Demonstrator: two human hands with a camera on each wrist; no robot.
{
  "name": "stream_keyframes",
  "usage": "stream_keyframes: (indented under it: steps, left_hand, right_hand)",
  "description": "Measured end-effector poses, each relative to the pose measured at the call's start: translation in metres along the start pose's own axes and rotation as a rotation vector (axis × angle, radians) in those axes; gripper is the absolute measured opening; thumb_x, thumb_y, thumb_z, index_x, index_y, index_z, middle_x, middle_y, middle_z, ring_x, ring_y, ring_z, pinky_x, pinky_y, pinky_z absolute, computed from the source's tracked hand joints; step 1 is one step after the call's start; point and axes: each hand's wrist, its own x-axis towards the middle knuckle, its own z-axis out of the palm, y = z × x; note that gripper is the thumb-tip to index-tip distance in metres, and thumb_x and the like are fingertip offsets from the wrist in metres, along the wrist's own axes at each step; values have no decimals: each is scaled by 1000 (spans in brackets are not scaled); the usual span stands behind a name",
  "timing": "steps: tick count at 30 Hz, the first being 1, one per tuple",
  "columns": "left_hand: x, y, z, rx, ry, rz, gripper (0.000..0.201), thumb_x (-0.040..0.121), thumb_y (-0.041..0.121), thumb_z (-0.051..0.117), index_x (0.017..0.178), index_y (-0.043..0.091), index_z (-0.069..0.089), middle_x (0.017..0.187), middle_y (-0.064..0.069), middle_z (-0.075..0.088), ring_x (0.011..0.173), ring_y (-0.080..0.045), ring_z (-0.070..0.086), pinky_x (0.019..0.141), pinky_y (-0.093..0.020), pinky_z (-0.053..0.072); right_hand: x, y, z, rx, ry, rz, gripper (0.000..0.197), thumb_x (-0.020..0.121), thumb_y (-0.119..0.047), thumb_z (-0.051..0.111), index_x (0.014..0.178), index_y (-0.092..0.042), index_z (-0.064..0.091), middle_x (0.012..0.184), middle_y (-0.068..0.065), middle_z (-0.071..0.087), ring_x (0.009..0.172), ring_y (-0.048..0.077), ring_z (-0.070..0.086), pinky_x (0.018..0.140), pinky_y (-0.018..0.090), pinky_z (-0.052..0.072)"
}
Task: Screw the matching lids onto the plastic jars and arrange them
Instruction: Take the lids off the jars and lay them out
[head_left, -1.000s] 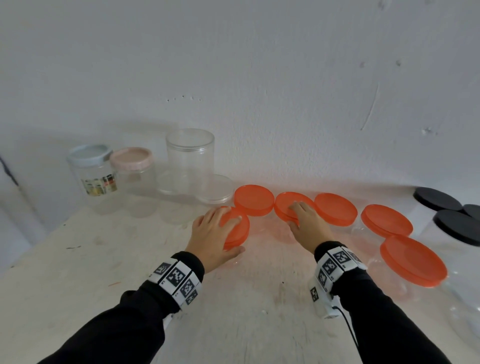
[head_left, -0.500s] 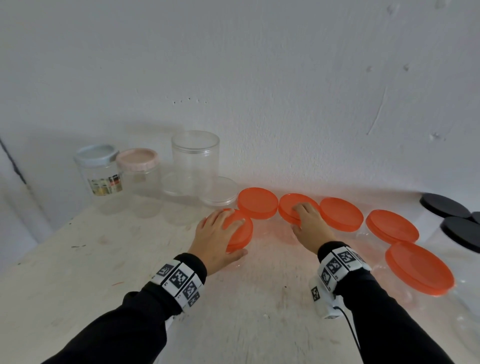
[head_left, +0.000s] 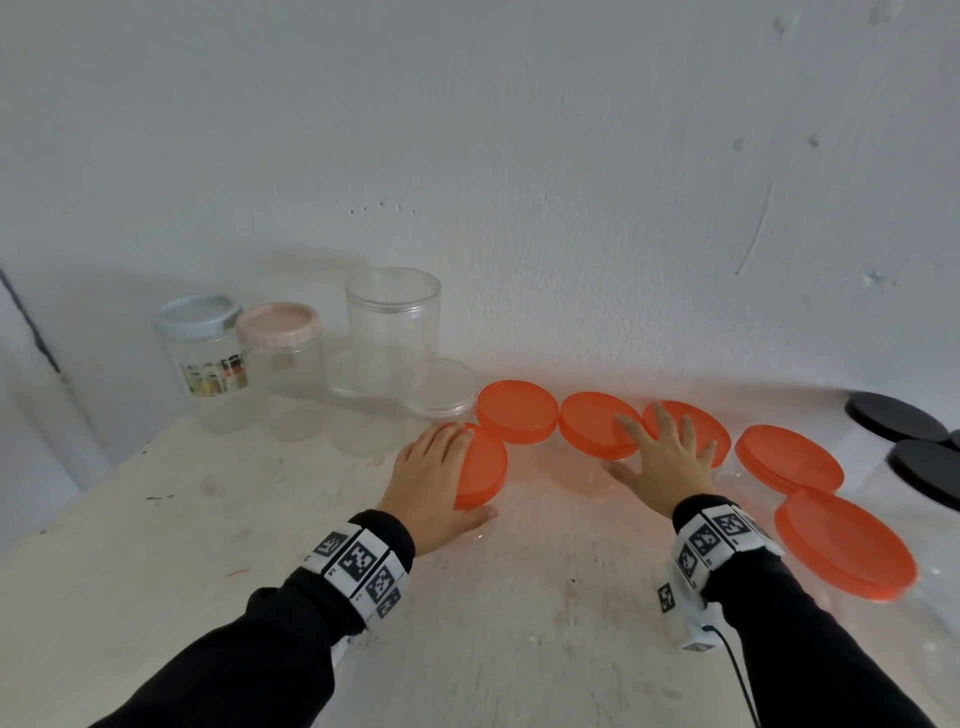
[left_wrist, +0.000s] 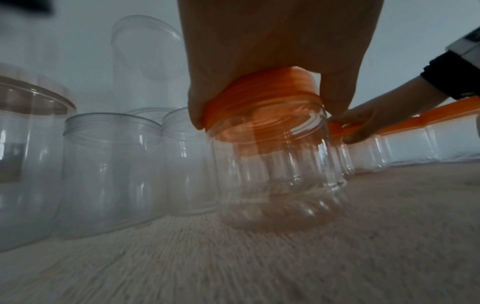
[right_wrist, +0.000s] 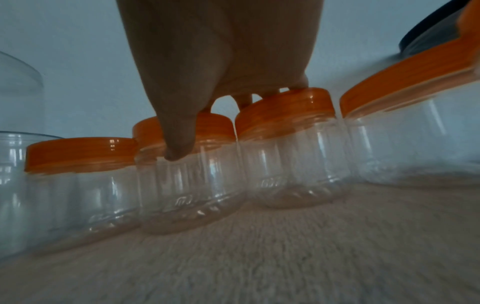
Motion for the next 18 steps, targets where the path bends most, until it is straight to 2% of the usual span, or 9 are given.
stream_keyframes:
  steps: [2, 4, 7, 10, 15, 18]
  left_hand:
    - [0, -1, -2, -18, -12, 1, 94, 75, 62, 58, 145, 14, 17, 152, -2, 14, 139, -18, 9, 114, -35, 14]
    - [-1, -2, -5, -72, -11, -9, 93, 73, 59, 65, 143, 16, 21, 149, -3, 11, 137, -20, 7, 112, -34, 16]
    - [-4, -3, -7, -135, -23, -57, 94, 69, 58, 69, 143, 21, 24, 148, -4, 5, 134, -25, 3, 111, -41, 20]
    - [-5, -2, -7, -147, -37, -89, 94, 68, 58, 70, 142, 23, 24, 146, -5, 9, 130, -27, 13, 109, -41, 26]
    - [-5, -3, -10, -233, -28, -112, 96, 62, 54, 77, 140, 26, 29, 140, -3, 17, 125, -21, 19, 106, -36, 28]
    - [-10, -3, -13, -253, -3, -69, 94, 59, 52, 79, 137, 27, 35, 138, 1, 19, 124, -18, 19, 106, -34, 28]
  right_hand:
    - [0, 3, 2, -19, -30, 3, 69, 87, -61, 43, 145, -43, 10, 157, 6, 2, 142, 39, 1, 111, 60, 8]
    - [0, 4, 2, -45, -22, -6, 67, 88, -60, 43, 145, -43, 11, 156, 6, 7, 141, 38, 7, 110, 59, 14]
    - [1, 3, -3, -87, 1, -10, 65, 88, -60, 43, 144, -42, 15, 151, 7, 19, 135, 36, 21, 106, 56, 26]
    - [1, 0, -5, -127, 23, -7, 64, 88, -61, 42, 143, -42, 17, 141, 5, 30, 123, 33, 34, 96, 50, 38]
    - [-1, -3, -6, -129, 18, 0, 63, 88, -60, 43, 142, -41, 19, 135, 4, 31, 118, 31, 35, 91, 48, 42]
    - [-2, -4, -7, -123, 18, 6, 62, 87, -60, 45, 141, -41, 21, 132, 5, 32, 117, 31, 35, 91, 48, 42]
